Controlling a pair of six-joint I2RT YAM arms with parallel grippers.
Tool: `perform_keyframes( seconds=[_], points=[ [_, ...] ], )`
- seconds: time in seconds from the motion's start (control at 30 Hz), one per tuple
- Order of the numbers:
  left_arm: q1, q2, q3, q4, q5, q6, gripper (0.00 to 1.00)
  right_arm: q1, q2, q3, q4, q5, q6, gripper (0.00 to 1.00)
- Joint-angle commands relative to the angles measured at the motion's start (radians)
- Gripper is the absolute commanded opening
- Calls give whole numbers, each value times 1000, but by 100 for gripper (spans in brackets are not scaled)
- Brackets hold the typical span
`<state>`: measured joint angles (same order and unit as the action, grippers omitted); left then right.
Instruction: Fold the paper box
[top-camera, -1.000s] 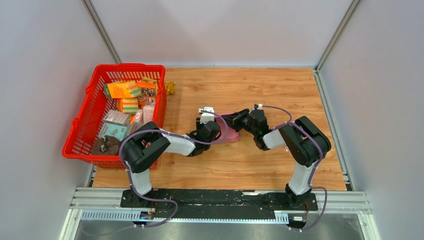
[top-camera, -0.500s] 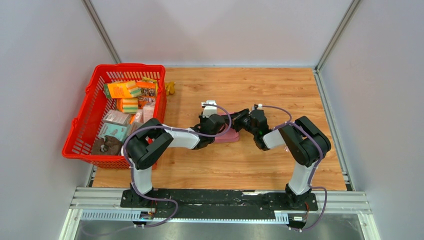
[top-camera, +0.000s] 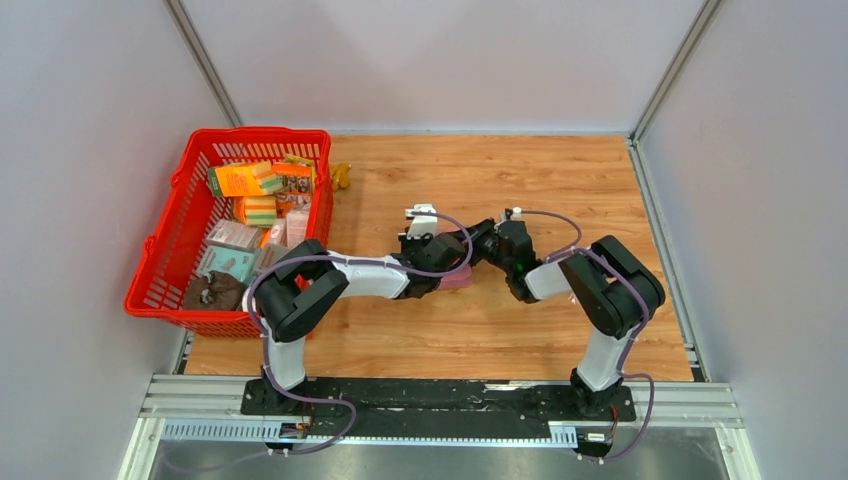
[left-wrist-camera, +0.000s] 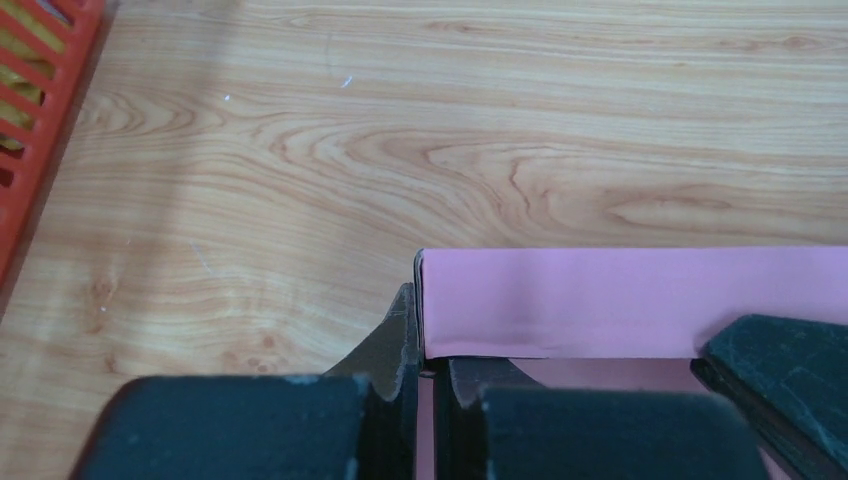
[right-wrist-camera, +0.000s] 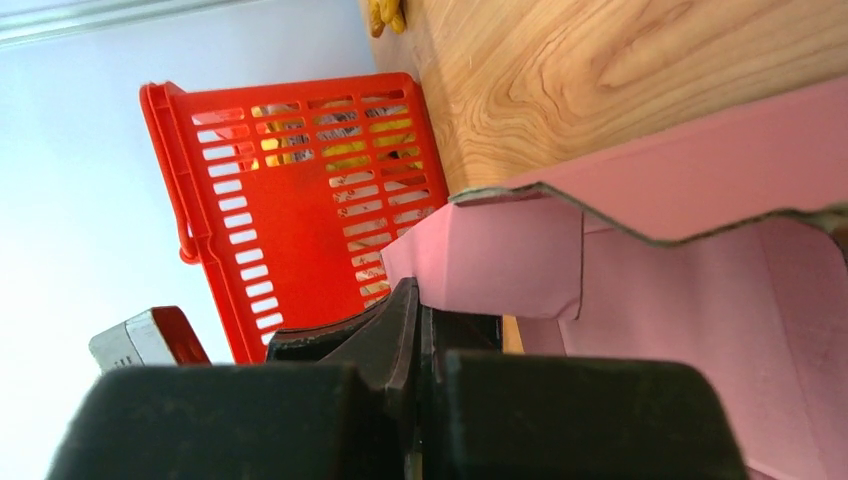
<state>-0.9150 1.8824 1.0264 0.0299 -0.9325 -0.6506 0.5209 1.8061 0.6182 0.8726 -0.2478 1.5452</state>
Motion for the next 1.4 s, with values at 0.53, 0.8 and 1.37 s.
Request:
perform_keyframes(
  seconds=[0.53,0.8,1.37],
  points=[
    [-36,-120,-246,314,-8,43,0,-39,-585,132,-1095,81,-893,70],
    [-36,-129,-236,268,11,11,0,-41,-332,428,-1186,10,-985,62],
    [-36,-144,-235,251,27,0,0,-67,-166,388,-933,-140,-806,26]
  ],
)
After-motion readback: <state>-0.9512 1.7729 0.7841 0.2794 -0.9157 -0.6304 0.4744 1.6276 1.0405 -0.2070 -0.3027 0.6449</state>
